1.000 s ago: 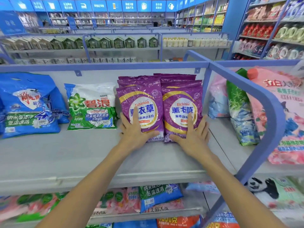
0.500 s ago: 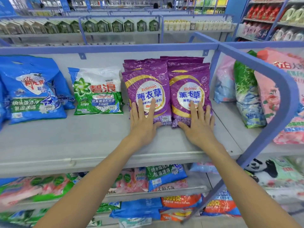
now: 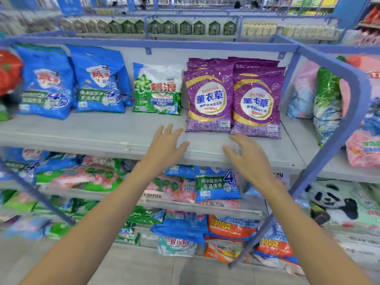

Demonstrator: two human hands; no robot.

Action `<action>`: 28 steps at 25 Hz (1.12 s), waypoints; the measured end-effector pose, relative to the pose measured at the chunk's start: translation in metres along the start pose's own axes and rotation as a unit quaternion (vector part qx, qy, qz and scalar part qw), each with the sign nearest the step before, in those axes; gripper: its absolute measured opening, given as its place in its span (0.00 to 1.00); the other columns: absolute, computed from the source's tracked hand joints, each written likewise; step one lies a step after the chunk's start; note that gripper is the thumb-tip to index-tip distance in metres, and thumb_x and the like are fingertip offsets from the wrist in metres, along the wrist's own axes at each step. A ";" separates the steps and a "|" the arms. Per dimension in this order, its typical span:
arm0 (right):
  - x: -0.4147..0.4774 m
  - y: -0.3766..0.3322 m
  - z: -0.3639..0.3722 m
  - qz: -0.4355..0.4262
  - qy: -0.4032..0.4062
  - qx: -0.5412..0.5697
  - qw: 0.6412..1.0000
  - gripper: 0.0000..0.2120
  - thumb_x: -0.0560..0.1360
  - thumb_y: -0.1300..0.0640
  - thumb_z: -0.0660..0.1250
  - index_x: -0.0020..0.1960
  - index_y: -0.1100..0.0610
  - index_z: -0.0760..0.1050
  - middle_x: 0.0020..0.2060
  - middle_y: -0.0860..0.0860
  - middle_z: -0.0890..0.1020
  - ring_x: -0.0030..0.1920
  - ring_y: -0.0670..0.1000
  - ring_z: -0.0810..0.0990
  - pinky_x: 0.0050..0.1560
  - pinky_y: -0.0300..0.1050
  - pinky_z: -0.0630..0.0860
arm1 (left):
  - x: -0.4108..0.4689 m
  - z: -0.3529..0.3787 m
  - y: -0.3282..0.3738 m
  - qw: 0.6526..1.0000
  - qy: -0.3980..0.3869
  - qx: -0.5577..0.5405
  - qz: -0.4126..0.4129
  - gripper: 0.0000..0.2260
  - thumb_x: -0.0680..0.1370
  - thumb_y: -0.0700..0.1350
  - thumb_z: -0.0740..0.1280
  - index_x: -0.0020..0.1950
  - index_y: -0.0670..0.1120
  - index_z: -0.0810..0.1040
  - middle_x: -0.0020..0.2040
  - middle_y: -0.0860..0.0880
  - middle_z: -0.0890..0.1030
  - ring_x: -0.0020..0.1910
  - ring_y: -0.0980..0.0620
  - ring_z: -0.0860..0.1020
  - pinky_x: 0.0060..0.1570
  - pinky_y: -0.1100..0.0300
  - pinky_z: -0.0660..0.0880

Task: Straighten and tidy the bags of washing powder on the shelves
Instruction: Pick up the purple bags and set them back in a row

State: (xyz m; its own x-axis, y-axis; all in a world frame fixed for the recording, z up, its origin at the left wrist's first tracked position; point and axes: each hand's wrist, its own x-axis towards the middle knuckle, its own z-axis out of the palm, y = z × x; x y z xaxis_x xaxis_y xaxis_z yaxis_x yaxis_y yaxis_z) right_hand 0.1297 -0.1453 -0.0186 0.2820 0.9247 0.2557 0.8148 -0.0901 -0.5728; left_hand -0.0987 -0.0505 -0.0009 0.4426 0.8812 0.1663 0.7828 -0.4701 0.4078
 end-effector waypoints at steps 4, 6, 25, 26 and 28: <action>-0.036 -0.042 0.019 -0.069 -0.043 -0.025 0.996 0.27 0.82 0.41 0.61 0.78 0.52 0.67 0.78 0.51 0.66 0.80 0.53 0.59 0.80 0.53 0.52 | -0.073 -0.016 -0.017 0.997 0.030 0.023 -0.066 0.27 0.85 0.56 0.59 0.81 0.44 0.63 0.81 0.39 0.59 0.81 0.38 0.51 0.80 0.44 0.50; -0.045 -0.065 0.030 -0.098 -0.061 -0.020 0.993 0.28 0.82 0.40 0.60 0.79 0.51 0.65 0.79 0.51 0.64 0.80 0.53 0.57 0.81 0.53 0.51 | -0.099 -0.025 -0.032 0.994 0.043 0.044 -0.085 0.27 0.84 0.57 0.58 0.80 0.45 0.63 0.81 0.39 0.59 0.82 0.38 0.51 0.80 0.43 0.51; -0.103 -0.369 0.233 -0.244 -0.167 0.076 0.952 0.25 0.81 0.39 0.60 0.75 0.46 0.69 0.73 0.44 0.72 0.73 0.47 0.68 0.69 0.46 0.66 | -0.302 -0.176 -0.292 0.951 0.150 0.079 -0.258 0.26 0.85 0.56 0.57 0.79 0.44 0.65 0.78 0.45 0.67 0.78 0.46 0.61 0.76 0.53 0.56; -0.106 -0.391 0.243 -0.243 -0.171 0.092 0.950 0.24 0.81 0.39 0.61 0.75 0.46 0.70 0.73 0.44 0.72 0.73 0.47 0.68 0.68 0.46 0.66 | -0.311 -0.187 -0.306 0.949 0.158 0.082 -0.260 0.25 0.85 0.55 0.57 0.79 0.43 0.66 0.78 0.46 0.67 0.78 0.47 0.61 0.76 0.54 0.55; -0.115 -0.427 0.266 -0.240 -0.184 0.122 0.946 0.25 0.81 0.38 0.61 0.75 0.46 0.69 0.73 0.43 0.72 0.73 0.46 0.68 0.70 0.47 0.66 | -0.329 -0.204 -0.334 0.945 0.172 0.082 -0.266 0.25 0.85 0.54 0.57 0.79 0.44 0.65 0.78 0.46 0.67 0.78 0.47 0.61 0.76 0.55 0.55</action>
State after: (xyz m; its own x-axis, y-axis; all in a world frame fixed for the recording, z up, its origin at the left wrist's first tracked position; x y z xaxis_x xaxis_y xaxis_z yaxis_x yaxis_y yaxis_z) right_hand -0.3857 -0.1150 -0.0102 -0.3217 0.9080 0.2685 0.6511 0.4180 -0.6335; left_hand -0.5948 -0.1727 -0.0081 -0.1790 0.9462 0.2695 0.9241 0.0676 0.3762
